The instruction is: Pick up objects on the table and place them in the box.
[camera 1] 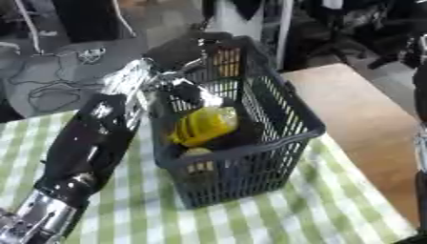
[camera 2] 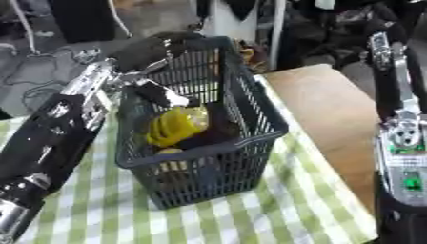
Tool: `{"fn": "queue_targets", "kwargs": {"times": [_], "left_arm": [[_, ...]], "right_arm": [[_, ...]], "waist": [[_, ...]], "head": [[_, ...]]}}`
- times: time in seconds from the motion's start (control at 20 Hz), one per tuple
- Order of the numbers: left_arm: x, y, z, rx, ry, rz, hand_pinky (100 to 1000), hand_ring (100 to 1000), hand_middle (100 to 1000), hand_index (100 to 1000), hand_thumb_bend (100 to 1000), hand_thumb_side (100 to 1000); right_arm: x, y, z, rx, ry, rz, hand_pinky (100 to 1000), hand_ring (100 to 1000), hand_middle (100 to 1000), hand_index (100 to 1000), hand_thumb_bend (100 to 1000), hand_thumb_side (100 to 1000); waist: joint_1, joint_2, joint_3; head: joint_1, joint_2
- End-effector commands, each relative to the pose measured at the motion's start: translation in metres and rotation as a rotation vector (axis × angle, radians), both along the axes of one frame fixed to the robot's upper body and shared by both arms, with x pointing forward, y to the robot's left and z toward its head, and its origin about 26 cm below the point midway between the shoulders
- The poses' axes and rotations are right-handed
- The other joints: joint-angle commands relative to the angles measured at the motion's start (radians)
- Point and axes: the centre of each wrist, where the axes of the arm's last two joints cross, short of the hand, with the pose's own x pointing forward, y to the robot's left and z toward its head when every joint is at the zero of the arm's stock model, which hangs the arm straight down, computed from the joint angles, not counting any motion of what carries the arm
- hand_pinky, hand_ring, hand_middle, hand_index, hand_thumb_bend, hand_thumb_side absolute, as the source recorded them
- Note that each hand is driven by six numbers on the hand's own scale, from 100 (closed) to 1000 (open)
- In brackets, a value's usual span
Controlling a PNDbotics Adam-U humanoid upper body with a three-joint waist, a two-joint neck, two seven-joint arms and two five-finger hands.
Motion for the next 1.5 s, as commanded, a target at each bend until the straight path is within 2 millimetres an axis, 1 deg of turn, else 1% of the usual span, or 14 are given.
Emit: {"fn": "queue_targets", "kwargs": {"times": [0.05, 0.1, 0.15, 0.25, 0.3, 0.35, 0.45, 0.6, 0.65, 0.7, 0.8, 0.95, 1.2, 1.5], "left_arm": [[-0.002, 0.001, 0.013, -0.047, -0.069, -0.005, 1000, 984, 1000, 1000, 554, 1000], [-0.002, 0.001, 0.013, -0.062, -0.072, -0.005, 1000, 984, 1000, 1000, 554, 1000], [-0.003, 0.002, 0.014, -0.082, -0.076, -0.006, 960, 927, 940, 941, 530, 972], [-0.007, 0.009, 0.016, -0.217, -0.097, -0.018, 814, 789, 760, 766, 448, 811], [-0.011, 0.017, 0.017, -0.310, -0.101, -0.030, 814, 789, 760, 766, 448, 811], [-0.015, 0.024, 0.018, -0.391, -0.094, -0.039, 760, 745, 707, 744, 417, 809], [-0.034, 0.059, 0.013, -0.660, -0.060, -0.035, 691, 719, 696, 734, 391, 828], [-0.081, 0.117, 0.009, -1.046, -0.007, -0.050, 682, 736, 731, 746, 402, 848], [-0.095, 0.133, 0.010, -1.127, -0.005, -0.049, 680, 737, 742, 748, 409, 846], [-0.113, 0.160, 0.001, -1.234, -0.034, 0.006, 679, 743, 745, 754, 409, 847], [-0.141, 0.197, -0.014, -1.399, -0.097, 0.083, 681, 751, 756, 762, 408, 865], [-0.169, 0.228, -0.039, -1.535, -0.172, 0.181, 689, 770, 775, 778, 383, 901], [-0.180, 0.231, -0.074, -1.612, -0.120, 0.213, 680, 764, 774, 776, 360, 922], [-0.175, 0.232, -0.083, -1.634, -0.036, 0.171, 680, 763, 773, 778, 358, 926]], "right_arm": [[-0.001, -0.003, 0.012, -0.003, -0.037, 0.000, 499, 669, 724, 794, 100, 566], [-0.001, -0.004, 0.011, -0.003, -0.036, 0.000, 499, 669, 724, 794, 100, 566], [-0.001, -0.004, 0.011, -0.003, -0.036, -0.001, 498, 669, 723, 795, 100, 564], [-0.001, -0.006, 0.011, -0.003, -0.035, -0.007, 498, 668, 721, 794, 100, 571], [-0.001, -0.007, 0.011, -0.001, -0.036, -0.012, 498, 668, 721, 794, 100, 571], [-0.001, -0.008, 0.011, 0.000, -0.035, -0.016, 497, 667, 720, 793, 100, 574], [-0.002, -0.014, 0.010, 0.004, -0.029, -0.035, 496, 667, 720, 793, 100, 575], [-0.003, -0.022, 0.010, 0.008, -0.028, -0.067, 496, 667, 721, 793, 100, 576], [-0.004, -0.024, 0.010, 0.009, -0.029, -0.076, 495, 667, 721, 793, 100, 570], [-0.005, -0.030, 0.009, 0.014, -0.026, -0.096, 495, 666, 720, 793, 100, 585], [-0.008, -0.037, 0.008, 0.018, -0.021, -0.125, 494, 666, 720, 793, 100, 586], [-0.011, -0.045, 0.006, 0.022, -0.014, -0.159, 492, 665, 719, 792, 100, 575], [-0.013, -0.048, 0.001, 0.029, 0.002, -0.174, 494, 666, 720, 792, 100, 581], [-0.012, -0.045, -0.002, 0.029, 0.007, -0.166, 496, 666, 720, 792, 100, 578]], "waist": [[-0.026, -0.009, 0.005], [-0.027, -0.009, 0.006], [-0.027, -0.008, 0.008], [-0.027, -0.005, 0.016], [-0.027, -0.004, 0.022], [-0.028, -0.003, 0.028], [-0.031, -0.004, 0.049], [-0.032, -0.004, 0.085], [-0.032, -0.003, 0.093], [-0.030, -0.005, 0.114], [-0.028, -0.009, 0.139], [-0.029, -0.013, 0.176], [-0.041, -0.028, 0.192], [-0.047, -0.038, 0.190]], "head": [[-0.002, 0.000], [-0.003, 0.000], [-0.004, 0.000], [-0.011, -0.001], [-0.017, -0.002], [-0.021, -0.001], [-0.038, 0.008], [-0.058, 0.022], [-0.063, 0.025], [-0.073, 0.035], [-0.086, 0.050], [-0.103, 0.066], [-0.120, 0.081], [-0.122, 0.072]]}}
